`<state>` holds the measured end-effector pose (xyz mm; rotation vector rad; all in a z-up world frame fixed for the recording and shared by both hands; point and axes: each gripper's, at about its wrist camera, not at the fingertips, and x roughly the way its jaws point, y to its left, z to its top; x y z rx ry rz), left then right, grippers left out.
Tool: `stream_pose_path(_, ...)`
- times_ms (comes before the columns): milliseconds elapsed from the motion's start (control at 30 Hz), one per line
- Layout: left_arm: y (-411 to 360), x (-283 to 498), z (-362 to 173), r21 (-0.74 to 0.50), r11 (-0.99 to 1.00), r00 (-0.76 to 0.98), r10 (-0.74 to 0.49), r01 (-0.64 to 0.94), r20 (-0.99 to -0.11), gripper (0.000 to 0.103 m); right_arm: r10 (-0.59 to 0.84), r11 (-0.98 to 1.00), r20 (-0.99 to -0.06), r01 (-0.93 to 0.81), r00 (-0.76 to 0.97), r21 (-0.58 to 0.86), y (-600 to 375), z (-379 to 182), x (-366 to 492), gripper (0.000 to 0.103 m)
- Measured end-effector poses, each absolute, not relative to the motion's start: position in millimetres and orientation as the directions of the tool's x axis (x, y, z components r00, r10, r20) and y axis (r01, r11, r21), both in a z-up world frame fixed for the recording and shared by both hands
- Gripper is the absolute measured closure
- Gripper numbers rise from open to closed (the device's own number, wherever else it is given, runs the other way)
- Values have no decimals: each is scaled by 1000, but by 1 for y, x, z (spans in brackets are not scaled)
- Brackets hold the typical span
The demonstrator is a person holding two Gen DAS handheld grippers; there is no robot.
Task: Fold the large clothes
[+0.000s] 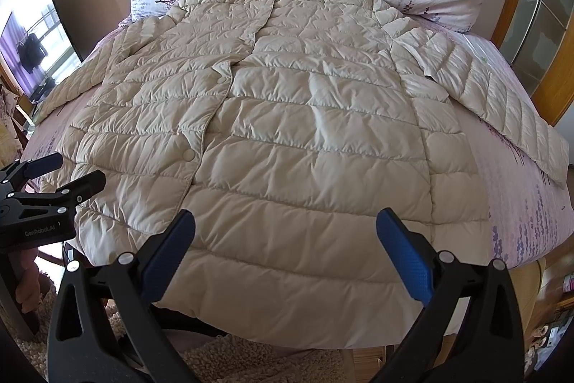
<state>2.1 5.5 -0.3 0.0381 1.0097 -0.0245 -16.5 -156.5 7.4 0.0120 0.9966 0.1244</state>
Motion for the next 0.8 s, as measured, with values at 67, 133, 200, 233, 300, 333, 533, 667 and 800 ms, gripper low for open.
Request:
stream_pose_path(67,5,2,0,22,999,532,-2,38,-847,1,111,993,-837,-99,537,68,-157,7,-16,2)
stream_pose_path(133,5,2,0,21,999,532,-2,39,-847,1,110,993,-837,-98,537,68,-157,8,-16,2)
stream_pose_path(200,5,2,0,22,999,532,-2,38,-847,1,111,993,-836,-98,537,68,-156,8,-16,2)
stream_pose_path(233,5,2,0,22,999,532,-2,38,-847,1,111,993,-836,-98,537,69,-157,7,-16,2)
stream_pose_path(300,5,2,0,21,999,532,-2,38,-847,1,111,993,-836,-96,537,70,-157,7,-16,2)
stream_pose_path(333,5,2,0,22,999,532,-2,38,-847,1,111,993,-836,-96,537,70,-158,6,-16,2)
stream_pose_path(533,5,2,0,22,999,532,-1,37,-847,1,111,993,-836,-97,537,70,-158,7,-17,2)
stream_pose_path(667,5,2,0,22,999,531,-1,37,-847,1,112,993,-836,-96,537,71,-158,7,-17,2)
stream_pose_path(800,5,2,0,22,999,532,-1,38,-847,1,113,993,-836,-91,537,76,-160,7,-17,2)
